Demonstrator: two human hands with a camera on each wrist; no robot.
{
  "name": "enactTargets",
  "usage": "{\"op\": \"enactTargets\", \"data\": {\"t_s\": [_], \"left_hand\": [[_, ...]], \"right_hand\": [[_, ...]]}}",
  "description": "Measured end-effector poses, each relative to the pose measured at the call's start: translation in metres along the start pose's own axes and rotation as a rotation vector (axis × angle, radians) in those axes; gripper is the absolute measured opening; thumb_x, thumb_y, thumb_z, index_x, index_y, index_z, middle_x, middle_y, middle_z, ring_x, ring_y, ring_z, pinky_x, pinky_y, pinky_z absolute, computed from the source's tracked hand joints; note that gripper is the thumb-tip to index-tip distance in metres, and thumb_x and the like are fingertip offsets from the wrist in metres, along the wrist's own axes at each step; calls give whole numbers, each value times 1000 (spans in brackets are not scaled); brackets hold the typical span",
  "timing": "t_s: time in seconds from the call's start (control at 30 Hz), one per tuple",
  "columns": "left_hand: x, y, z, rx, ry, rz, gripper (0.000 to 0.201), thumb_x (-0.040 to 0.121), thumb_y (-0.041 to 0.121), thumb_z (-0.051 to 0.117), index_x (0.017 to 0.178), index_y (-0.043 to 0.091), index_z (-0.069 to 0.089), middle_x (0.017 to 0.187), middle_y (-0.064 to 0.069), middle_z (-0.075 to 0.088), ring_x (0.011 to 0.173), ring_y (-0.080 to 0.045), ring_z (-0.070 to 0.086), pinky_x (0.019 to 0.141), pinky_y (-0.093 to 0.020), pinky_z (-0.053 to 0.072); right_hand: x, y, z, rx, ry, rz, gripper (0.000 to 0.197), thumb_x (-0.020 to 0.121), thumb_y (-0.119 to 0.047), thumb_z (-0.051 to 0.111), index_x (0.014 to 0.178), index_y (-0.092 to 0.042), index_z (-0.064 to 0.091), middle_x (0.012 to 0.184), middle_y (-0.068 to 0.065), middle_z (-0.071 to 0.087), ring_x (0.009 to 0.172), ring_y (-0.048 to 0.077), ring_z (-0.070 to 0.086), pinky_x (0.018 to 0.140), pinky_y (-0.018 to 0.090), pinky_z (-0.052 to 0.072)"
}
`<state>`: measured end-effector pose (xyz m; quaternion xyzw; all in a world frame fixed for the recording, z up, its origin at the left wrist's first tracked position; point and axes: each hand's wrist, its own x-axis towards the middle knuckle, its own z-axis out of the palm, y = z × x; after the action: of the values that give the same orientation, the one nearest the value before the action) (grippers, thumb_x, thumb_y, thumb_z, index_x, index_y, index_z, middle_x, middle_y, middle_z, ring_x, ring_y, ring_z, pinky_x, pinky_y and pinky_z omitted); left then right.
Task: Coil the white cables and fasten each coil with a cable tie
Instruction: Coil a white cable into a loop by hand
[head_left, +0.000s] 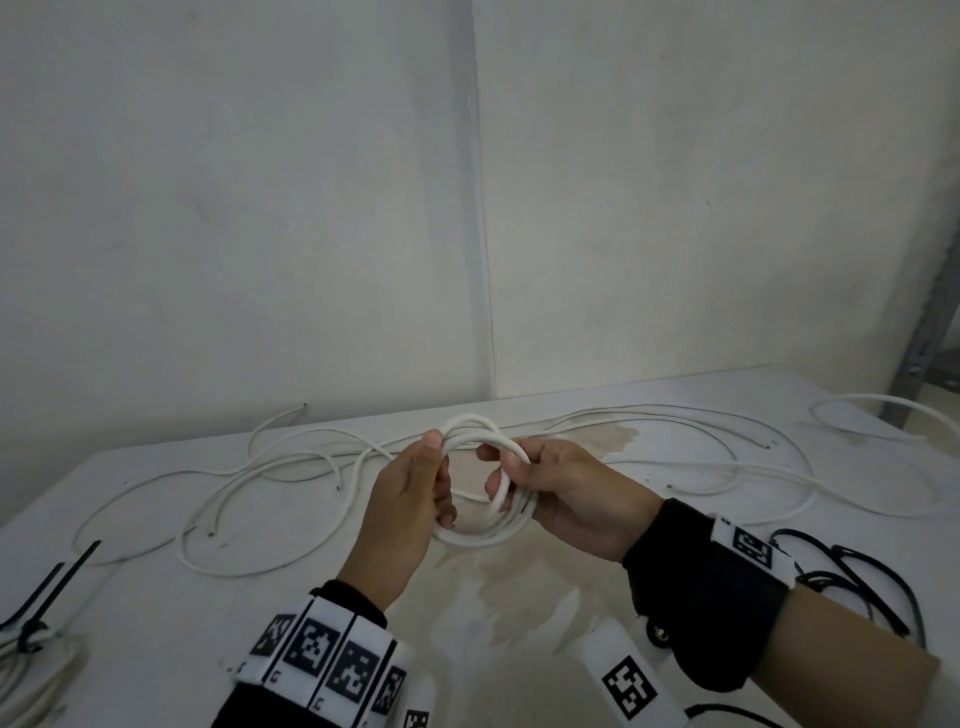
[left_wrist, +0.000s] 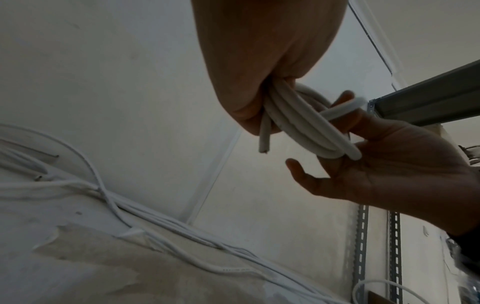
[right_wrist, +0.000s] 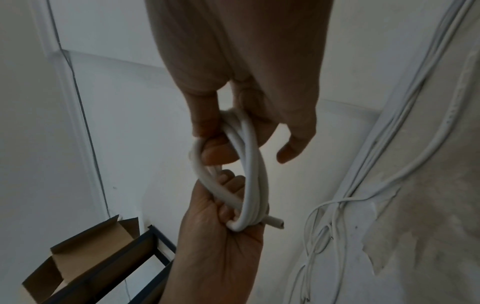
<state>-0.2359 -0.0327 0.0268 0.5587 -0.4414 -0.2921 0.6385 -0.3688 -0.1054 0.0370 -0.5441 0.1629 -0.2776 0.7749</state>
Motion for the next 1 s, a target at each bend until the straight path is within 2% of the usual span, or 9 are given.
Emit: {"op": "enactTargets", "data": {"t_s": [0.13, 0.27, 0.33, 0.4, 0.53, 0.67, 0.77, 0.9, 1.0], "left_hand": [[3, 0, -6, 10, 6, 1, 38, 98, 29, 34, 66, 9, 41, 49, 7, 30, 43, -5, 31, 43, -17, 35], [3, -1, -6, 23, 24, 10, 38, 98, 28, 34, 65, 10, 39, 49, 6, 29, 44, -7, 30, 44, -17, 34], [3, 0, -5, 11, 41, 13, 38, 99, 27, 34, 65, 10, 38, 47, 9, 29, 43, -7, 29, 43, -17, 33], [3, -1, -4, 7, 49, 12, 37, 99, 27, 35, 65, 10, 38, 47, 9, 30, 44, -7, 29, 43, -17, 33], [2, -4, -2, 7, 72, -20, 37, 98, 29, 37, 66, 11, 39, 50, 5, 30, 46, -9, 29, 44, -18, 33], [2, -3, -2, -74, 160, -108, 36, 97, 29, 40, 66, 12, 39, 47, 7, 27, 44, -9, 26, 48, -24, 30], [2, -2, -4, -100, 161, -133, 38, 97, 29, 41, 63, 12, 39, 46, 7, 26, 45, -9, 25, 50, -26, 29], [2, 1, -4, -188, 173, -142, 38, 97, 29, 39, 63, 12, 39, 43, 8, 27, 39, -6, 26, 46, -23, 28], [5, 6, -6, -314, 162, -140, 38, 98, 30, 37, 63, 13, 37, 42, 8, 28, 36, -5, 26, 43, -21, 28]], "right_hand": [[-1, -5, 3, -106, -62, 63, 12, 93, -4, 43, 97, -5, 55, 52, -1, 57, 56, 12, 60, 62, 18, 49], [-2, -4, 0, -536, -39, 43, 33, 82, 3, 63, 106, -17, 53, 82, 0, 57, 79, 17, 60, 72, 26, 55], [-3, -4, 1, -750, 31, 15, 38, 80, -1, 66, 111, -19, 52, 91, -2, 54, 75, 18, 62, 68, 25, 57], [-5, -6, 3, -855, 71, 22, 36, 81, -7, 66, 112, -17, 52, 86, -1, 56, 63, 17, 64, 64, 26, 58], [-9, -10, 6, -935, 80, 40, 47, 80, -5, 67, 122, -15, 49, 82, 1, 57, 51, 12, 61, 65, 31, 60], [-8, -7, 4, -1044, 105, 74, 52, 83, -3, 61, 131, -14, 43, 110, 6, 53, 64, 21, 64, 66, 35, 59], [-13, 1, 0, -1114, 79, 107, 45, 85, -2, 53, 127, -12, 45, 113, 8, 56, 72, 27, 66, 69, 40, 59], [-11, -1, -1, -880, 58, 109, 34, 86, 2, 53, 116, -13, 45, 100, 5, 57, 60, 21, 61, 61, 30, 59], [-6, -5, -2, -766, 50, 44, 28, 91, -9, 55, 117, -14, 45, 97, 5, 62, 68, 12, 57, 68, 21, 49]]}}
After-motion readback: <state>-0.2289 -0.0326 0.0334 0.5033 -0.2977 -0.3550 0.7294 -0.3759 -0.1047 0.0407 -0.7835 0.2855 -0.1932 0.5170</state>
